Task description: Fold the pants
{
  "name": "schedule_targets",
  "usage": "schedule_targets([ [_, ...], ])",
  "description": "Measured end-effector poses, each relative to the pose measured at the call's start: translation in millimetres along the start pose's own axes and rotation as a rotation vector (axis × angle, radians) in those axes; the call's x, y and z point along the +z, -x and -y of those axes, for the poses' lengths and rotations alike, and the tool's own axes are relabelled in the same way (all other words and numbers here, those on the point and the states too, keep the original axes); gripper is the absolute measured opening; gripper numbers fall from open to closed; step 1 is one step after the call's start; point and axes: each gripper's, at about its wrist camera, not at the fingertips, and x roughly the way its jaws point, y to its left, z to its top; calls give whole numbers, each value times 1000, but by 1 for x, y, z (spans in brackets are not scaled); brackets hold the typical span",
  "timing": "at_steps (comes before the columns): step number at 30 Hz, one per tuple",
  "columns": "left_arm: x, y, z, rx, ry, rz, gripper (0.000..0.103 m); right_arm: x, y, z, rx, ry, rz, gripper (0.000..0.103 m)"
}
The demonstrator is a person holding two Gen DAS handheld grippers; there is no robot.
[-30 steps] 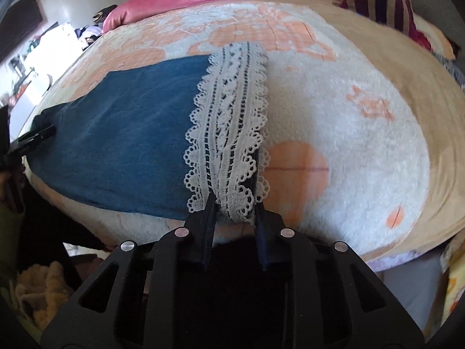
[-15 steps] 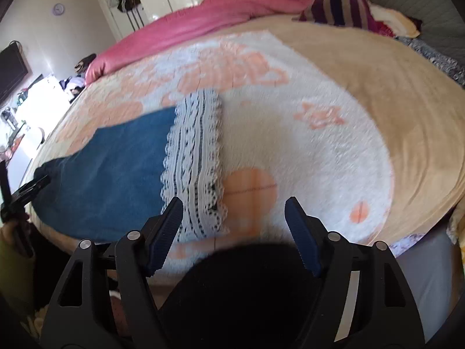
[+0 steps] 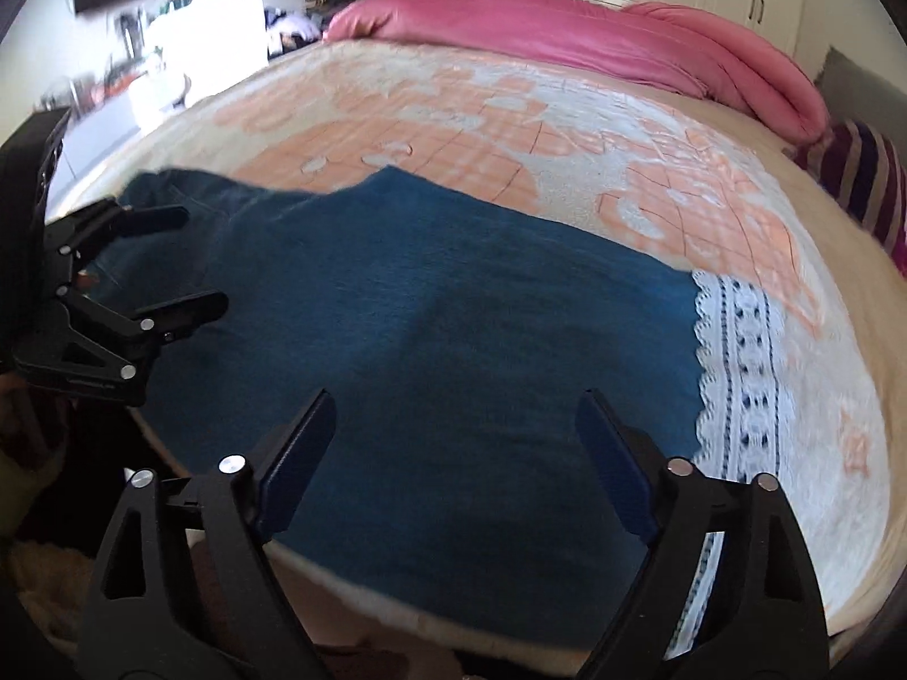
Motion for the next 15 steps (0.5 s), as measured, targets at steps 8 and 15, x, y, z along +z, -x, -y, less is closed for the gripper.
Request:
schedule_targets([
  [8,-15,-2,-63,-101,215,18,97,-23,-14,53,-17,-175,-82,84],
  [15,-13,2,-55,-83,163,34,96,-26,-3,57,3,-209,-28,84],
])
